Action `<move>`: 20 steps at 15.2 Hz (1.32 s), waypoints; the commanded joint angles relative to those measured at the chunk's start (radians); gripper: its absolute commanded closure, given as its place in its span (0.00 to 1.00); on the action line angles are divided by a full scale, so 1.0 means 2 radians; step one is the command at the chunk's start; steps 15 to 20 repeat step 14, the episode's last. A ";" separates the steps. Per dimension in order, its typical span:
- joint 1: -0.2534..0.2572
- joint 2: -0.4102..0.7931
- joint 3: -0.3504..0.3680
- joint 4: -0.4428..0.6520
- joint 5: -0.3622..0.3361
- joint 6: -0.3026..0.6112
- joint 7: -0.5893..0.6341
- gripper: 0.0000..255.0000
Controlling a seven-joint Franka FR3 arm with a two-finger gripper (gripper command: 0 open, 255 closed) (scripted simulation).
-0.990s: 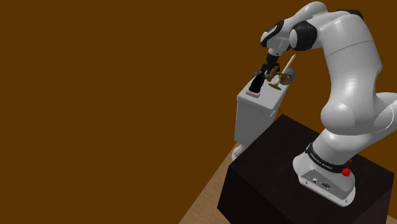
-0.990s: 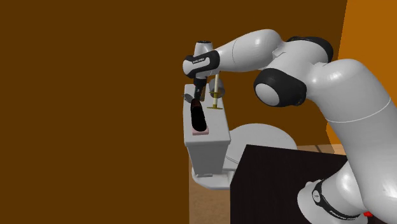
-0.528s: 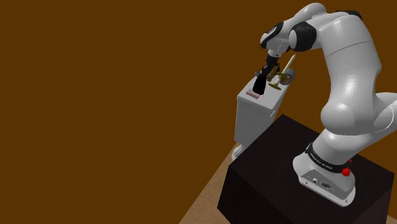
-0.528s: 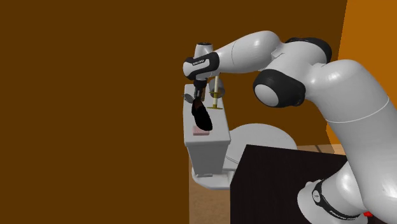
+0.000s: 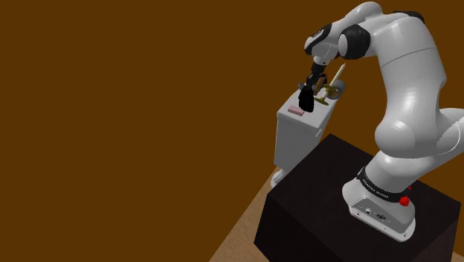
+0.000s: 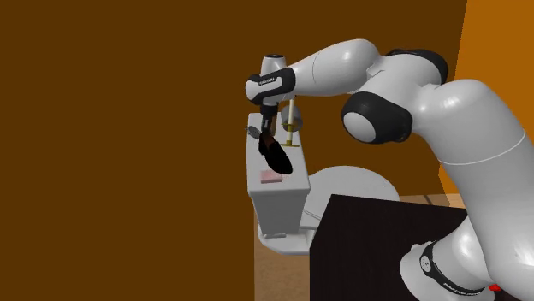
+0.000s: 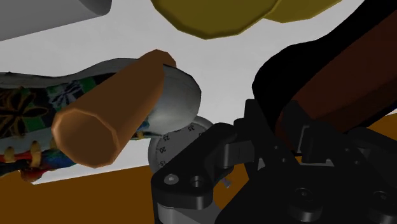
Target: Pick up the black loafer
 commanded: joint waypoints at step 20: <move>0.007 -0.051 -0.014 0.000 -0.017 -0.050 0.013 1.00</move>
